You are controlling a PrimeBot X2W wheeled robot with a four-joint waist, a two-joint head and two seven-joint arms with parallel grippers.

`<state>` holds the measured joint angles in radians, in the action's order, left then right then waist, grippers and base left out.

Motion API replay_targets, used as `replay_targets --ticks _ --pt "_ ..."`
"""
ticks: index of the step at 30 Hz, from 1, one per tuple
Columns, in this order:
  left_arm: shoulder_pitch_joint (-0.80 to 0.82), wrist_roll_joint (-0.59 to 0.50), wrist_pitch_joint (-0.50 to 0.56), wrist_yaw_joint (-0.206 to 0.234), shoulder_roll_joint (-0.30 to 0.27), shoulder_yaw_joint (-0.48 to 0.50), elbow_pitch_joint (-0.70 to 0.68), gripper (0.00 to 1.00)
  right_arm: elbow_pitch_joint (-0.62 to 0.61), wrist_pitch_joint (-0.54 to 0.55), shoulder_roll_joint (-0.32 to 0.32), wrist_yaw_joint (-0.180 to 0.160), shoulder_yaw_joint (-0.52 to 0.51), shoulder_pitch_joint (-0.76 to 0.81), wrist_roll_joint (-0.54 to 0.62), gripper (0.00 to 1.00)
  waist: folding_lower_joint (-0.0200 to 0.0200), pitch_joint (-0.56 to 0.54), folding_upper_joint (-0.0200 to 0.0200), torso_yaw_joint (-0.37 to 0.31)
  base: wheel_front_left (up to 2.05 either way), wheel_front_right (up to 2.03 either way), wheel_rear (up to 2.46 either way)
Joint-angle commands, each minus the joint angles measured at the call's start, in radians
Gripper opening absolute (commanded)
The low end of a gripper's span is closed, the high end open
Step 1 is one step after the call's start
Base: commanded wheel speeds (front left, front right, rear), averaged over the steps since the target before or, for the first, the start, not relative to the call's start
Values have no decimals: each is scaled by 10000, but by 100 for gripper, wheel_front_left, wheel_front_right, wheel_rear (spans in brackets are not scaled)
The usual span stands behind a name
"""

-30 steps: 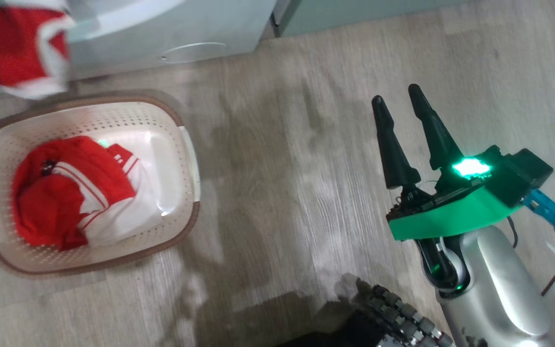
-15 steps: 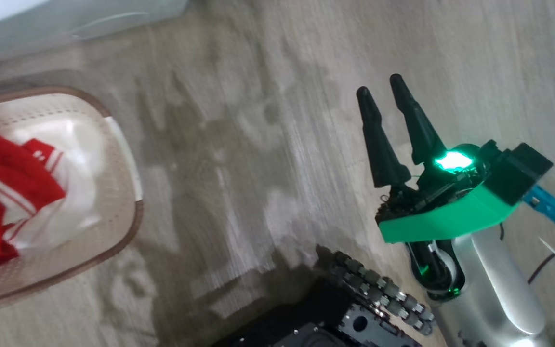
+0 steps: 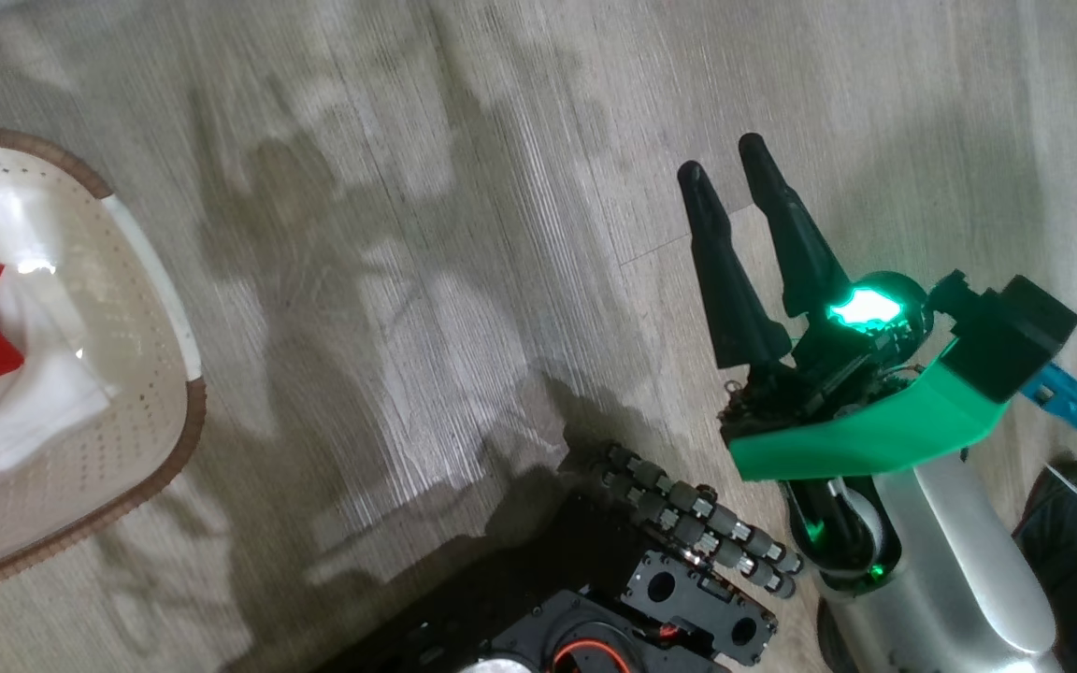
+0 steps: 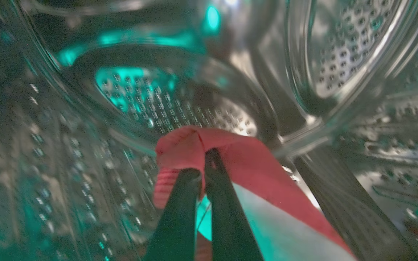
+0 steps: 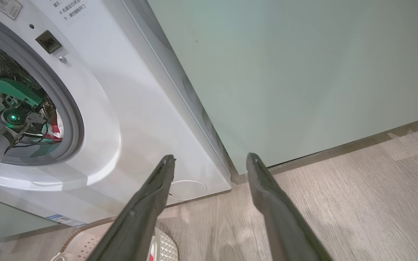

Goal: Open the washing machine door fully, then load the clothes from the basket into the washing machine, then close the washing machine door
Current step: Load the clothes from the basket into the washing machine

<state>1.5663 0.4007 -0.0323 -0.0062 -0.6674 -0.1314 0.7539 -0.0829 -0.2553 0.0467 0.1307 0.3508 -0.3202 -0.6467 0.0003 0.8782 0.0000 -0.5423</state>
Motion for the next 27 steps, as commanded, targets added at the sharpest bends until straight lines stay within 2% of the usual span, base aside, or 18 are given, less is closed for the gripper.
replay_targets --ticks 1,4,8,9,10,11,20,27 --pt "439 -158 -248 5 -550 10 -313 0 -339 -64 35 0 159 165 -87 100 -3 45 0 7 0 0 0" --pt "611 -407 -960 -44 -638 -162 376 0 -386 -65 35 0 186 186 -124 100 -3 82 0 40 0 0 0" --pt "420 -477 -879 -149 -658 -361 1204 0 -328 -65 35 0 262 167 -126 100 -3 19 0 63 0 0 0" --pt "362 -483 -905 -177 -646 -400 1332 39 -312 -65 35 0 276 151 -124 100 -3 -1 0 66 0 0 0" --pt "306 -479 -942 -212 -632 -432 1441 96 -294 -65 35 0 287 135 -117 100 -3 -28 0 65 0 0 0" --pt "258 -487 -1004 -261 -619 -476 1507 100 -284 -65 35 0 301 118 -96 100 -3 -56 0 67 0 0 0" --pt "-266 -675 -1542 -511 -356 -978 1603 100 -101 -65 35 0 329 0 30 100 -3 -298 0 171 0 0 0" --pt "-670 -743 -1777 -433 -32 -1256 1471 100 58 -65 35 0 232 30 190 100 -3 -557 0 403 0 0 0"
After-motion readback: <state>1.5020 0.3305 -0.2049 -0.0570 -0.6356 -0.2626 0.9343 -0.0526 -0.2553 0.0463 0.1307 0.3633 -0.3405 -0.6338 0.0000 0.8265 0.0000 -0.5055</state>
